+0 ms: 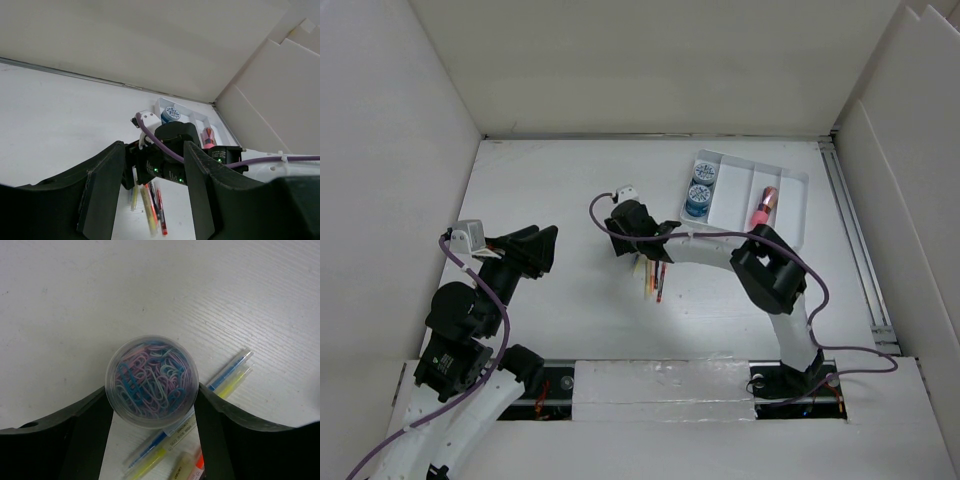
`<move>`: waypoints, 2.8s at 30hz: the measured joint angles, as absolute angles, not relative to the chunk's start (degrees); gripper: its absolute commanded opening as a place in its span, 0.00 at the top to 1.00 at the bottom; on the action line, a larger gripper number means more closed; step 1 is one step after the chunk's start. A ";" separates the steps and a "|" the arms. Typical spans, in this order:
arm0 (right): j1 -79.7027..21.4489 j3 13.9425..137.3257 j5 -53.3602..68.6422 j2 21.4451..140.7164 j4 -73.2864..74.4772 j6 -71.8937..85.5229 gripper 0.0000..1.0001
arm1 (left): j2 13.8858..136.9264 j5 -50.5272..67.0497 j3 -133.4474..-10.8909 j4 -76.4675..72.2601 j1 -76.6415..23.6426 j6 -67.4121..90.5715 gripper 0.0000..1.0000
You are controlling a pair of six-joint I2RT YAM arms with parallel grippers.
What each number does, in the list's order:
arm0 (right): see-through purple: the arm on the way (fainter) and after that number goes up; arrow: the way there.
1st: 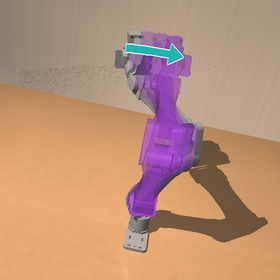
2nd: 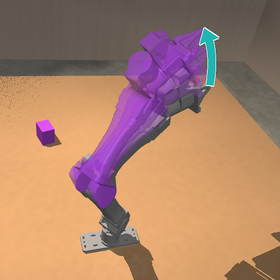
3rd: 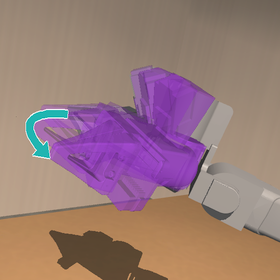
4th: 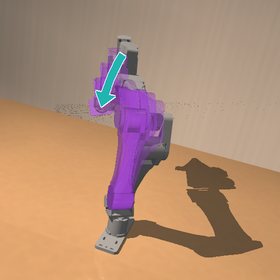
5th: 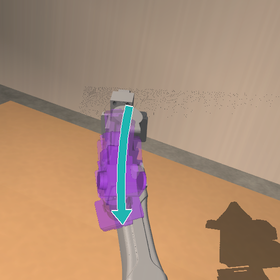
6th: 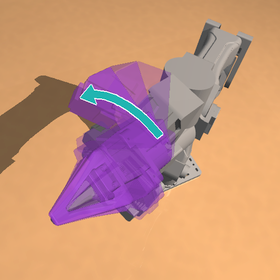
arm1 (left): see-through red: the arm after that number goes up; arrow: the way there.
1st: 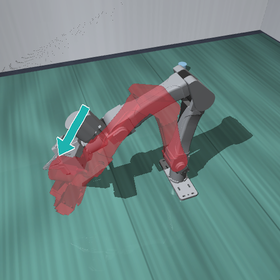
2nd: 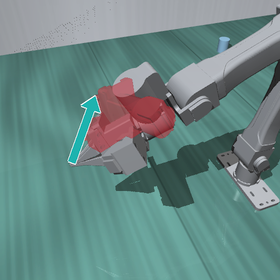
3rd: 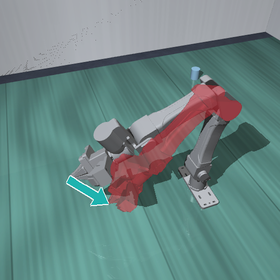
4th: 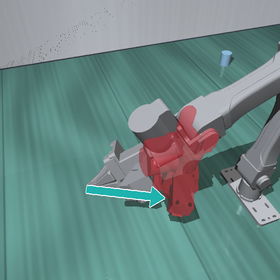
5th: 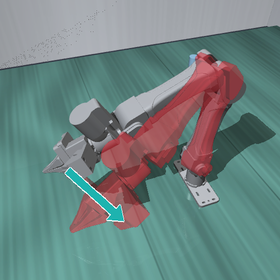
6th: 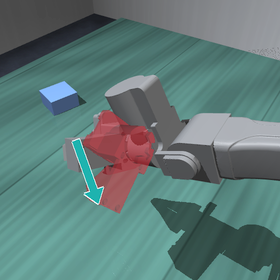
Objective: Organize the desk
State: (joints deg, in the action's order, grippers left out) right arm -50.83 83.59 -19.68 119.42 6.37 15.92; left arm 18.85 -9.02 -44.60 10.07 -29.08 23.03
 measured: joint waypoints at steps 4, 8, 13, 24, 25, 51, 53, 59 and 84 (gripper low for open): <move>-51.00 84.23 -20.58 119.39 6.81 15.81 0.42 | 18.85 -8.91 -44.60 10.07 -29.08 23.03 0.53; -51.00 85.17 -21.08 119.28 6.83 15.84 0.47 | 18.85 -8.71 -44.60 10.07 -29.08 23.03 0.53; -51.00 85.30 -21.04 116.62 6.85 16.71 0.48 | 18.83 -8.56 -44.60 10.07 -29.08 23.03 0.53; -36.80 74.08 -20.78 92.86 1.28 23.49 0.48 | 18.09 -8.36 -44.60 10.07 -29.08 23.03 0.54; -32.91 71.64 -20.21 90.61 0.08 25.04 0.48 | 17.98 -8.38 -44.60 10.04 -29.08 23.03 0.54; 9.67 48.45 -14.50 85.69 -3.14 46.24 0.44 | 16.60 -7.53 -44.60 9.87 -29.08 23.03 0.53; 9.67 49.21 -14.33 85.82 -2.42 45.87 0.43 | 16.60 -7.53 -44.60 9.89 -29.08 23.03 0.53; 9.67 50.57 -12.67 87.11 -0.82 44.12 0.39 | 16.60 -7.49 -44.60 9.87 -29.08 23.03 0.53; 0.86 51.13 -13.82 82.26 4.75 39.24 0.39 | 15.66 -6.42 -44.60 9.65 -29.08 23.03 0.53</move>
State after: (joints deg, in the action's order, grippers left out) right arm 0.86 51.13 -13.82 82.26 4.75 39.24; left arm 15.66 -6.42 -44.60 9.65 -29.08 23.03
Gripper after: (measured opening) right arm 0.695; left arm 0.472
